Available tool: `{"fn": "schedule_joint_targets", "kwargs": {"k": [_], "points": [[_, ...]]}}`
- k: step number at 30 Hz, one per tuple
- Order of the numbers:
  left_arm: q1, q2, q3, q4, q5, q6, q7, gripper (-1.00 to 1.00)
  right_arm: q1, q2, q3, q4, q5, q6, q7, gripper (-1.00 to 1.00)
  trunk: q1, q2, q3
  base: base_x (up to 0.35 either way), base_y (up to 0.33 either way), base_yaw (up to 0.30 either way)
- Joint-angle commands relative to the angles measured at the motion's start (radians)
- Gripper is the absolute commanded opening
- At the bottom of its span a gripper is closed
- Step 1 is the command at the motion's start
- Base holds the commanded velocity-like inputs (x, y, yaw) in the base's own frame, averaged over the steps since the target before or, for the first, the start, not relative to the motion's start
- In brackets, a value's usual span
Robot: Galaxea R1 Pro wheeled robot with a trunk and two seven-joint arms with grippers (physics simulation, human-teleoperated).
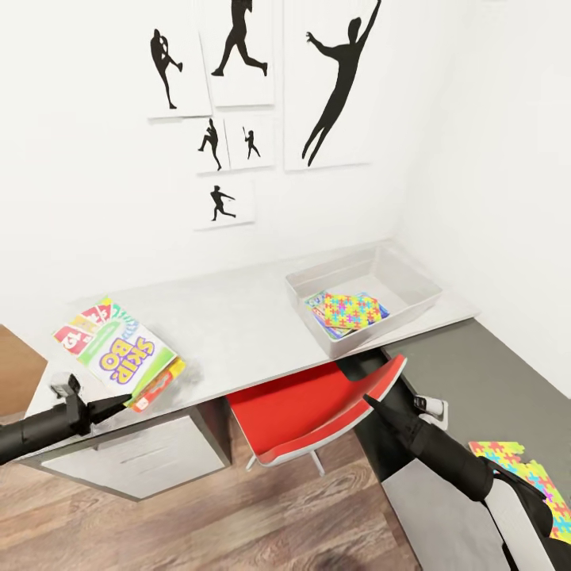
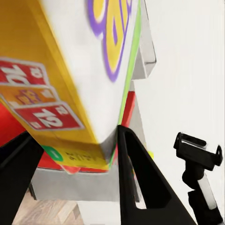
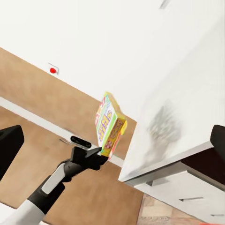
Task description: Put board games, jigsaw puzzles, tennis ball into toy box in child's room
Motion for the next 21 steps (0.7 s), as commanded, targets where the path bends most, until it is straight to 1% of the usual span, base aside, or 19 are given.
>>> {"fn": "schedule_joint_targets", "kwargs": {"k": [1,3,5,7,10,12,13,14,15,16,17,18,21], "points": [[0.000,0.012,-0.002,0.000,-0.009,0.003,-0.038,-1.00,-0.001,0.000,0.000,0.000,-0.005,0.006,-0.005,1.00,-0.004,0.006,0.002,0.000,0.000,0.000],[0.000,0.037,-0.006,-0.001,-0.011,0.003,-0.101,-1.00,-0.001,0.001,0.001,0.000,-0.004,0.006,-0.022,1.00,-0.011,0.020,0.008,0.000,0.000,0.000],[0.000,0.046,-0.008,-0.001,-0.012,0.003,-0.130,-1.00,-0.001,0.000,0.002,0.000,-0.005,0.007,-0.044,1.00,-0.019,0.034,0.015,0.000,0.000,0.000],[0.000,0.051,-0.021,-0.002,-0.013,0.003,-0.144,-1.00,-0.001,0.000,0.004,0.000,-0.005,0.007,-0.069,1.00,-0.027,0.048,0.021,0.000,0.000,0.000],[0.000,0.053,-0.077,-0.022,-0.015,0.003,-0.151,-1.00,-0.001,0.000,0.005,0.000,-0.005,0.007,-0.105,1.00,-0.038,0.069,0.030,0.000,0.000,0.000],[0.000,0.053,-0.136,-0.066,-0.021,0.003,-0.152,-1.00,-0.001,0.000,0.006,0.000,-0.005,0.008,-0.131,1.00,-0.046,0.083,0.037,0.000,0.000,0.000],[0.000,0.053,-0.185,-0.099,-0.036,0.003,-0.152,-1.00,-0.001,0.000,0.007,0.000,-0.005,0.009,-0.151,1.00,-0.050,0.090,0.040,0.000,0.000,0.000],[0.000,0.053,-0.210,-0.115,-0.051,0.003,-0.152,-1.00,-0.001,0.000,0.007,0.000,-0.005,0.009,-0.164,1.00,-0.053,0.097,0.043,0.000,0.000,0.000],[0.000,0.053,-0.219,-0.121,-0.061,0.003,-0.152,-1.00,-0.001,0.000,0.007,0.000,-0.005,0.009,-0.170,1.00,-0.057,0.104,0.046,0.000,0.000,0.000],[0.000,0.052,-0.233,-0.129,-0.083,0.003,-0.152,-1.00,-0.001,0.000,0.007,0.000,-0.005,0.010,-0.182,1.00,-0.061,0.111,0.049,0.000,0.000,0.000],[0.000,0.052,-0.241,-0.134,-0.108,0.003,-0.151,-1.00,-0.001,0.000,0.008,0.000,-0.005,0.009,-0.191,1.00,-0.065,0.118,0.052,0.000,0.000,0.000],[0.000,0.051,-0.248,-0.139,-0.142,0.003,-0.151,-1.00,-0.001,0.000,0.009,0.000,-0.005,0.009,-0.201,1.00,-0.069,0.125,0.055,0.000,0.000,0.000],[0.000,0.050,-0.253,-0.142,-0.176,0.003,-0.151,-1.00,-0.001,0.001,0.009,0.000,-0.006,0.009,-0.208,1.00,-0.080,0.146,0.065,0.000,0.000,0.000]]}}
